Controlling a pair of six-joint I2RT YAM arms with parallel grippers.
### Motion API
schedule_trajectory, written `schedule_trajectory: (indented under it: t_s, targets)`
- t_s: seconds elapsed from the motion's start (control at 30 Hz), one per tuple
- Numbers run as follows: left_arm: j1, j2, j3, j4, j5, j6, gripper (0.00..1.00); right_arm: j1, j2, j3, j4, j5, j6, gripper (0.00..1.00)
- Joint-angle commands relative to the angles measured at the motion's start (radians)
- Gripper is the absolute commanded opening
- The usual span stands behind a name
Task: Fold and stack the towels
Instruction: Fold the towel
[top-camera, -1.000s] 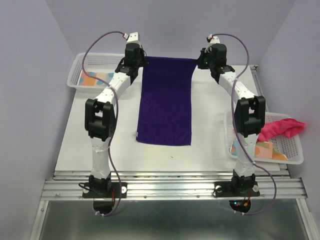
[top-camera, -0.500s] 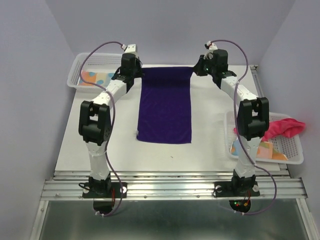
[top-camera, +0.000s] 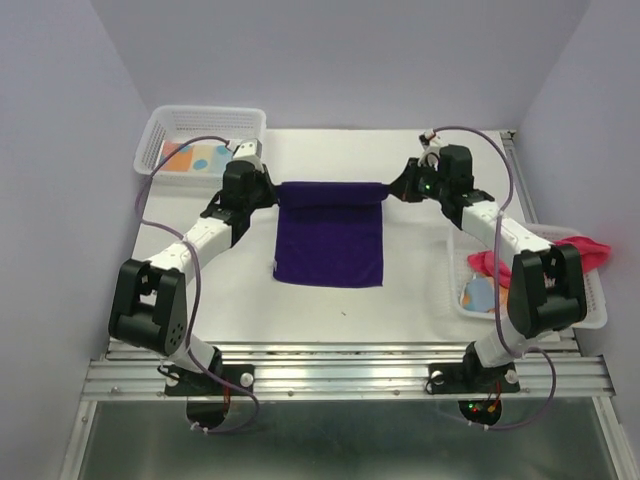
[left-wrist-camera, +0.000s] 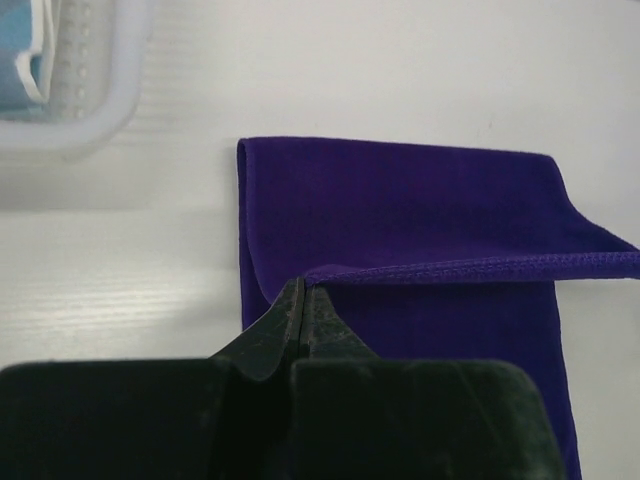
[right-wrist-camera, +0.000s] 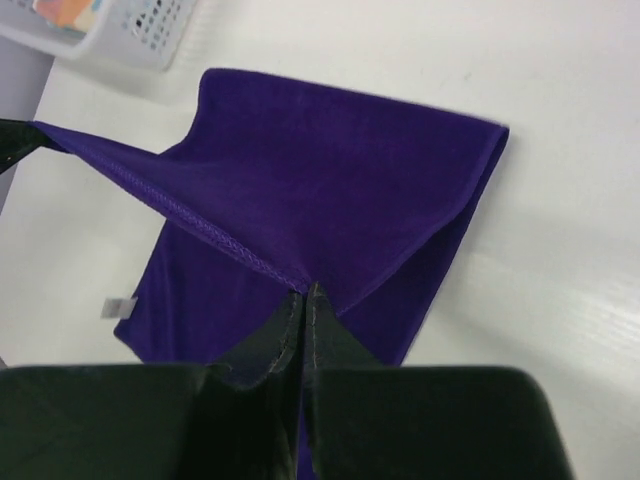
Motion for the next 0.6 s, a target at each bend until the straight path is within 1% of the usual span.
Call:
schedule_trajectory:
  t_s: [0.0,0.1,0.23,0.3,0.4,0.57]
  targets:
    - [-0.020,-0.103,-0.118,0.073,0.016,-0.023,0.00,0.012,-0.113,-0.103,0.051,-0.003,0.036,0.01]
    - [-0.024,-0.169,-0.205,0.079,-0.010,-0.067,0.00,0.030,-0.201,-0.175,0.038,0.001,0.046,0.01]
    - [-0.027,-0.244,-0.288,0.091,-0.010,-0.083,0.00,0.054,-0.245,-0.249,0.040,0.013,0.069,0.01]
    - [-0.029,-0.274,-0.317,0.090,-0.010,-0.090,0.00,0.070,-0.261,-0.267,0.020,0.003,0.063,0.01]
    - [-0.031,-0.304,-0.346,0.085,-0.010,-0.098,0.00,0.110,-0.291,-0.300,0.002,0.062,0.068,0.01]
    - [-0.032,-0.343,-0.374,0.080,-0.010,-0.106,0.00,0.145,-0.331,-0.355,0.011,0.079,0.088,0.01]
